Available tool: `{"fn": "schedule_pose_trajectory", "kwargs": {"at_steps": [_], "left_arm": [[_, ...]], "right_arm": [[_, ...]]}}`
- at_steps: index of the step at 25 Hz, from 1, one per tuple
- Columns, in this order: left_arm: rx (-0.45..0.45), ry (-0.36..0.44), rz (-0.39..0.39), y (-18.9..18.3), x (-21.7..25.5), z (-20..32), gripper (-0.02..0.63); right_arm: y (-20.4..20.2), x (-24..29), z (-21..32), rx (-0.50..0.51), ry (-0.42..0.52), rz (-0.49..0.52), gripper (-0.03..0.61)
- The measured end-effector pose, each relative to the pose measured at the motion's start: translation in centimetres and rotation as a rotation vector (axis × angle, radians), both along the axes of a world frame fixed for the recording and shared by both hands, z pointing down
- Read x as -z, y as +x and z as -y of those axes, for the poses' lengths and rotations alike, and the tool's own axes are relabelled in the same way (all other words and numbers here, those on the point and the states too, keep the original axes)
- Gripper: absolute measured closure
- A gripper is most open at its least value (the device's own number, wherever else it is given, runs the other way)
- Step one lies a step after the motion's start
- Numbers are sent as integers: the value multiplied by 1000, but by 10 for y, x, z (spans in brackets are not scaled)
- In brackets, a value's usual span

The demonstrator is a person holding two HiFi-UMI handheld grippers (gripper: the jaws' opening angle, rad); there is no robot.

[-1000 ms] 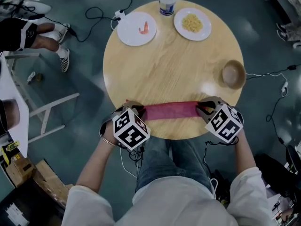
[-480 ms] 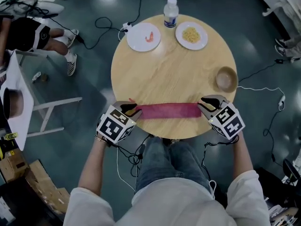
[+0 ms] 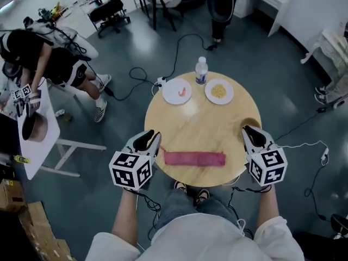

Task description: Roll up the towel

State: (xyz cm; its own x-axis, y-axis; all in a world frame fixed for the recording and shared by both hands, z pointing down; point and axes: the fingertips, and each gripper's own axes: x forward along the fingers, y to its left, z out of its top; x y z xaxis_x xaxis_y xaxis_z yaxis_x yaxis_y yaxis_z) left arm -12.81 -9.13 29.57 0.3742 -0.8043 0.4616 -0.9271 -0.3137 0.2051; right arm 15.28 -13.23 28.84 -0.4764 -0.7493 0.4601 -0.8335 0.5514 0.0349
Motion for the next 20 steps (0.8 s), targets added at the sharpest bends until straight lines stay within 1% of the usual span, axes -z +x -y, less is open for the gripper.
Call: {"fn": "schedule_pose_trajectory", "kwargs": {"at_steps": [2,4,6,8,10,12,15,20], "left_arm": [[119,92,-32,-11,36,8,544],[207,173,-55,-20,69,12,555],[261,237,-51,-26,95,11,571],[299,301,-15,-30,115,11,598],[317,361,23,-31,130,9,609],[318,400,38,-30,138,9,609],[319,421,41,-28,139,10,611],[303,437,47,-20,141,15,611]], "right_arm": [[10,35,5,-72,75,42,551],[22,68,7,-150,148,98,568],[35,93,4,-220,212,144,577],[47,113,-1,-275,274,178,577],[56,126,-8,-322,331,200,577],[61,132,-15,-364,375,207,577],[65,131,-20,-402,407,206,577],[69,130,-25,-434,416,206,578]]}}
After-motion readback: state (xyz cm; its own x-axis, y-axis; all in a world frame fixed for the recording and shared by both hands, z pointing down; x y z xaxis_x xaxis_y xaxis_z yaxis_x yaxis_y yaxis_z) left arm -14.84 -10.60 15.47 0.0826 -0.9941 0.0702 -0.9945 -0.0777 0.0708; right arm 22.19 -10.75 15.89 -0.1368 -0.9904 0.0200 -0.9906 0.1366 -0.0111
